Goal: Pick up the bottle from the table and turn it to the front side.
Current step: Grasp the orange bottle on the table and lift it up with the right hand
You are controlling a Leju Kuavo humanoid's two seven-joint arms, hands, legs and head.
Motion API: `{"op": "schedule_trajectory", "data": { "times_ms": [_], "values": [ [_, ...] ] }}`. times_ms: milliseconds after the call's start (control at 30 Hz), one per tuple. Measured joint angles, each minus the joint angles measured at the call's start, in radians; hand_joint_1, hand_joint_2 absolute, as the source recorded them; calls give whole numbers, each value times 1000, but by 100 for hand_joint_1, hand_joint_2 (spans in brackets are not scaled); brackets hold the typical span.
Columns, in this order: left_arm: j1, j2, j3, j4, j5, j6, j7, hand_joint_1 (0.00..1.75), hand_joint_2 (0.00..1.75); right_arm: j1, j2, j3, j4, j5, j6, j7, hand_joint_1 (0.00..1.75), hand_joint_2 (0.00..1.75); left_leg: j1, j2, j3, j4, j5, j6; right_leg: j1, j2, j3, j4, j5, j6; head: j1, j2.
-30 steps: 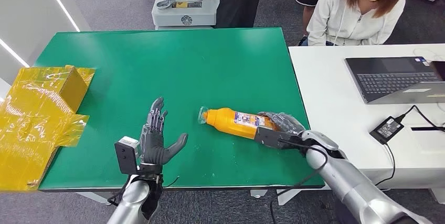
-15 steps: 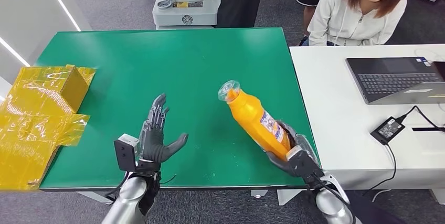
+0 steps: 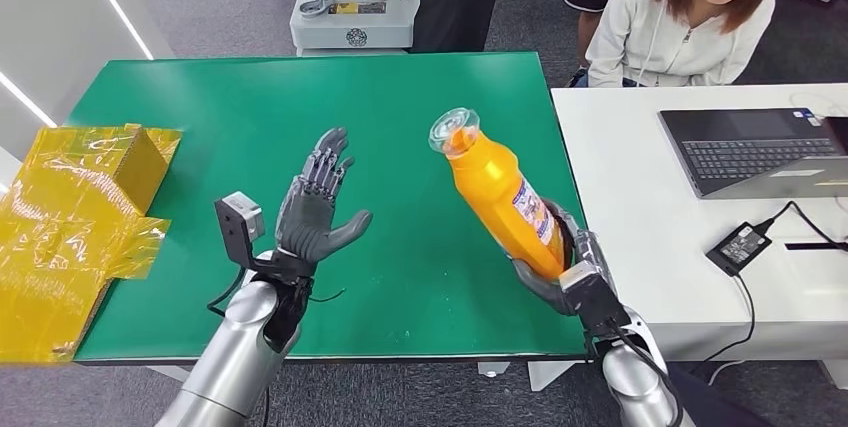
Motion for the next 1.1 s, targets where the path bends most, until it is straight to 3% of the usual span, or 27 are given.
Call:
{"op": "schedule_trajectory", "data": {
  "times_ms": [133,500,933,1100],
  "values": [
    [-45,-20,-26,4,47,-63,33,0,175,-55,19,14,-1,26,-7,10,175,175,0,0,0,0,0,0,0,0,0,0,0,0,0,0],
    [-95,-69,-77,15,166,-99,82,0,175,-205,64,82,70,56,-10,60,175,175,0,0,0,0,1,0,0,0,0,0,1,0,0,0],
    [-130,-66,-86,32,125,83,16,0,175,-239,110,124,123,85,-16,59,175,175,0,0,0,0,1,0,0,0,0,0,1,0,0,0],
    [-139,-62,-79,43,127,102,13,0,175,-238,122,139,121,118,-31,60,175,175,0,0,0,0,1,0,0,0,0,0,1,0,0,0]
  ]
}}
